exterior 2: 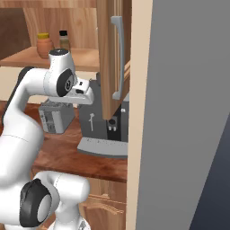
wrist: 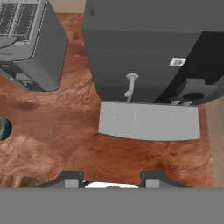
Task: Pick the cinnamon and honey bottle from the cabinet and place them next to the mug.
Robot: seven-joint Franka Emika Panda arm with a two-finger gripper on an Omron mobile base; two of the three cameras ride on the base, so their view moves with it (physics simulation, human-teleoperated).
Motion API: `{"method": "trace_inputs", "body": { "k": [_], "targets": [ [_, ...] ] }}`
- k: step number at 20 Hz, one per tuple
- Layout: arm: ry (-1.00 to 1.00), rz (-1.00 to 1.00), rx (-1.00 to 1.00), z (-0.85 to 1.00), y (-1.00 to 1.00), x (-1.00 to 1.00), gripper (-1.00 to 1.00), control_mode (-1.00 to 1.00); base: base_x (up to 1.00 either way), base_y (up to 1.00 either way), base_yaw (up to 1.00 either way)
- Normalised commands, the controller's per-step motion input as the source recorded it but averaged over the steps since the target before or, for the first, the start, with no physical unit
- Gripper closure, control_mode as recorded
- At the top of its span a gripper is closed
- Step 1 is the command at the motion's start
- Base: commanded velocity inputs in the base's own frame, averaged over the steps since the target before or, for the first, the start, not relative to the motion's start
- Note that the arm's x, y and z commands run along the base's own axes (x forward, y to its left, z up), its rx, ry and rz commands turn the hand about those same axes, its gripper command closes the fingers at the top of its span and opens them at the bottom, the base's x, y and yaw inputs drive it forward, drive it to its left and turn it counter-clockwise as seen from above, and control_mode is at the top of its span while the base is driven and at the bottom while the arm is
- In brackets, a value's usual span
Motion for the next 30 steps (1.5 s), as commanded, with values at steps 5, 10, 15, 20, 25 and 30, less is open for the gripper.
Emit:
{"method": "trace_inputs", "body": {
  "k": [5,10,15,20,25,30],
  "targets": [
    [-0.02,0.0,0.0,0.02,0.0,-0.06,-1.0,-1.0,0.0,0.0,0.0],
    [-0.09,0.0,0.0,0.13,0.02,-0.21,-1.0,-1.0,0.0,0.0,0.0],
    [-0.09,0.0,0.02,0.09,0.04,-0.05,-1.0,-1.0,0.0,0.0,0.0],
    [-0.03,0.05,0.04,0.28,0.25,-0.08,-1.0,-1.0,0.0,0.0,0.0],
    [0.0,0.18,0.06,0.51,0.57,-0.49,-1.0,-1.0,0.0,0.0,0.0],
    [0.0,0.28,0.04,0.72,0.65,-0.3,-1.0,-1.0,0.0,0.0,0.0]
  ]
}}
